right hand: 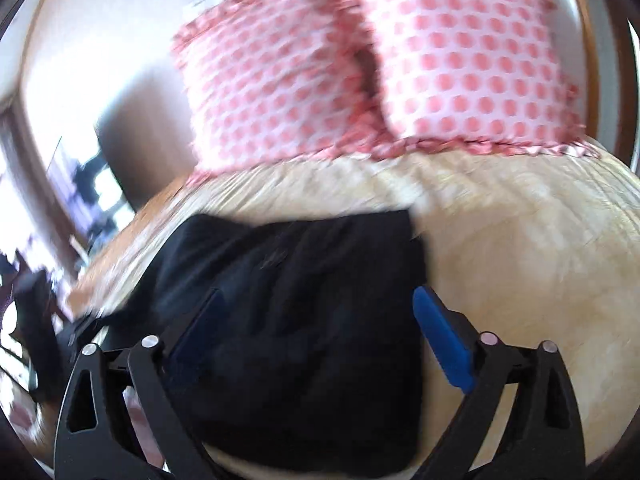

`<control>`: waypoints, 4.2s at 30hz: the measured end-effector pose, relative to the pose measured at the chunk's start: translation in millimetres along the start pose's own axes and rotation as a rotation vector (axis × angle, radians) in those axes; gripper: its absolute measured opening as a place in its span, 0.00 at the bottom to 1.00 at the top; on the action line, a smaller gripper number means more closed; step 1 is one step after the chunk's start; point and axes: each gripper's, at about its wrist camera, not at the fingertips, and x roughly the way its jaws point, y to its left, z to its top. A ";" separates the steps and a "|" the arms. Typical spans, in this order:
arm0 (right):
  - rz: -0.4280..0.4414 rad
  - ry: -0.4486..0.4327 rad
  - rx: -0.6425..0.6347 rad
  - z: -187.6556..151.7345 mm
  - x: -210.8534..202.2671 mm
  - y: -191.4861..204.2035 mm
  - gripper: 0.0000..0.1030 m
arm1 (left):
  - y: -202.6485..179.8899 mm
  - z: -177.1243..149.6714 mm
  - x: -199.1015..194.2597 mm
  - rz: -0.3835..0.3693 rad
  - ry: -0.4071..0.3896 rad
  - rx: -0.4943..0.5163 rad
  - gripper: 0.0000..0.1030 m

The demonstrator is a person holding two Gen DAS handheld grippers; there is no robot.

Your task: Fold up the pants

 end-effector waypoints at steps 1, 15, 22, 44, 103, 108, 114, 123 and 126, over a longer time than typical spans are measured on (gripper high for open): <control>-0.003 0.032 0.025 7.8 10.6 -11.5 0.94 | 0.0 0.7 0.1 -0.002 0.000 -0.001 0.97; 0.032 0.247 -0.001 31.3 89.8 -37.2 0.76 | 2.4 -1.4 3.1 -0.016 0.008 0.002 0.98; 0.054 0.230 -0.069 28.4 90.7 -31.2 0.61 | 0.7 -1.5 5.6 -0.009 0.005 0.013 0.98; 0.152 0.190 -0.079 23.9 81.1 -26.5 0.24 | 48.7 40.2 -10.4 0.039 -0.083 -0.075 0.98; -0.044 0.188 -0.089 123.8 206.8 -44.2 0.18 | 108.5 182.9 198.5 0.105 0.175 -0.150 0.20; -0.142 0.190 -0.091 119.4 207.2 -45.4 0.52 | 118.4 184.0 203.4 0.123 0.195 -0.211 0.48; -0.344 0.034 -0.038 112.5 139.7 -59.2 0.73 | 113.5 181.7 147.4 0.288 0.065 -0.145 0.86; -0.138 0.034 -0.288 49.3 99.1 36.0 0.74 | 31.4 126.9 71.5 0.083 0.013 -0.012 0.92; -0.166 0.112 -0.310 38.5 115.4 46.3 0.74 | 12.6 111.5 86.0 0.080 0.090 0.020 0.92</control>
